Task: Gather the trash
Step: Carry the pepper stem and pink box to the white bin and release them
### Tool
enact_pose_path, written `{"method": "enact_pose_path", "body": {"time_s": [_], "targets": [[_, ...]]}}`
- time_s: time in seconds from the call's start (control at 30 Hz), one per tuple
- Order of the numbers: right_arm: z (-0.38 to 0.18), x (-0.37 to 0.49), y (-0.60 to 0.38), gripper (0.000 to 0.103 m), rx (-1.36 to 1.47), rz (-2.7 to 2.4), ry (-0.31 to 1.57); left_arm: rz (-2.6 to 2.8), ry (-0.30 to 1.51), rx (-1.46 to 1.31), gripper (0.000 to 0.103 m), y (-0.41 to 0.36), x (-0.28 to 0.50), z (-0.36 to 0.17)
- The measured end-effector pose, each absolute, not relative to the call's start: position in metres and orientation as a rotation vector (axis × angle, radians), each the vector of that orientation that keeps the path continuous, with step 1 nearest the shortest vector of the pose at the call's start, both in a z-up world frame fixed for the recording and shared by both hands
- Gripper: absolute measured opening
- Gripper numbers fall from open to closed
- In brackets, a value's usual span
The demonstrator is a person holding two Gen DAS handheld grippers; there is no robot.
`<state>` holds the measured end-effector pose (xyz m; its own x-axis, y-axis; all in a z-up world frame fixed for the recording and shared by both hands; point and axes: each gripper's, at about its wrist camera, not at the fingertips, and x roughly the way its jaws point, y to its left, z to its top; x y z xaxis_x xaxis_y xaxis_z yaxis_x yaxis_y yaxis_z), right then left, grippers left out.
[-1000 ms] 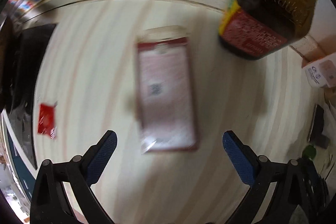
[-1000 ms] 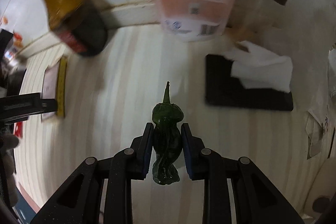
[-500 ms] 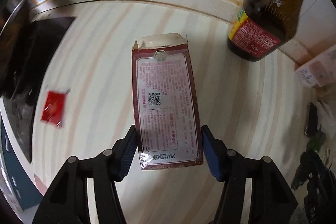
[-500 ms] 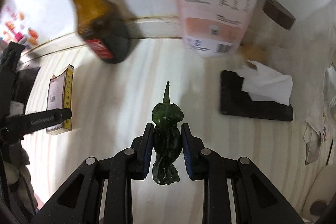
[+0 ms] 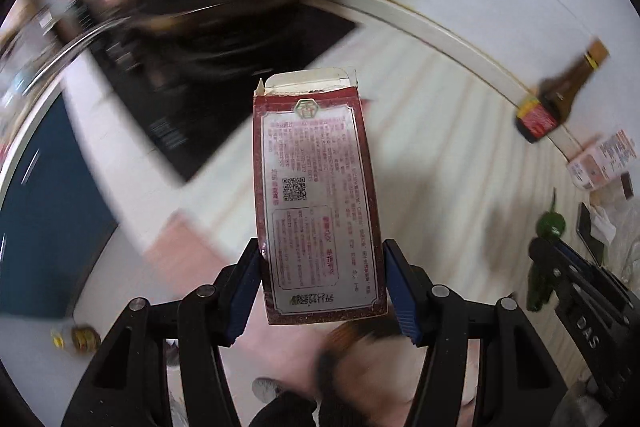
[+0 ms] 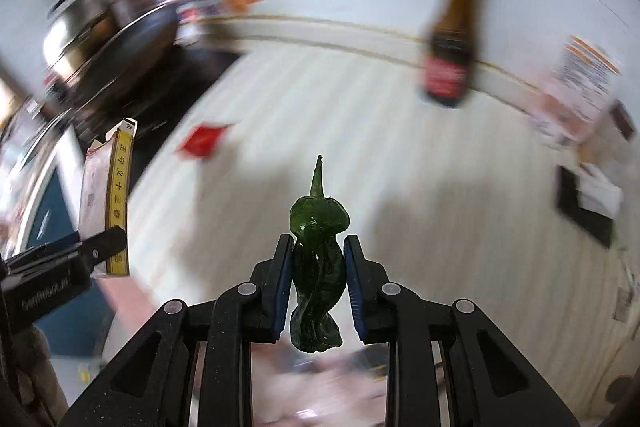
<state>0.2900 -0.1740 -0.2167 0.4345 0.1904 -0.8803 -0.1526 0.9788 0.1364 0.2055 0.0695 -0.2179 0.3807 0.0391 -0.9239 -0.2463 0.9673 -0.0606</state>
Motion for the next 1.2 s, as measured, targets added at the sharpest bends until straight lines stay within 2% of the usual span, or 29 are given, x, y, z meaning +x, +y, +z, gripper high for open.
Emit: {"method": "enact_pose_path", "body": {"time_s": [0.33, 0.6, 0.87, 1.2], "targets": [[-0.208, 0.183, 0.015, 0.026, -0.055, 0.548, 1.111, 0.498, 1.095, -0.380, 0.055, 0.236, 0.030, -0.196], [-0.257, 0.092, 0.160, 0.026, -0.171, 0.782, 1.187, 0.723, 1.093, -0.547, 0.055, 0.330, -0.083, -0.231], [-0.367, 0.033, 0.283, 0.026, -0.319, 0.943, 1.359, 0.877, 1.155, -0.898, 0.055, 0.416, -0.168, -0.352], [-0.624, -0.005, 0.400, 0.026, -0.455, 1.079, 1.617, 0.895, 1.209, -1.247, 0.056, 0.494, -0.215, -0.586]]}}
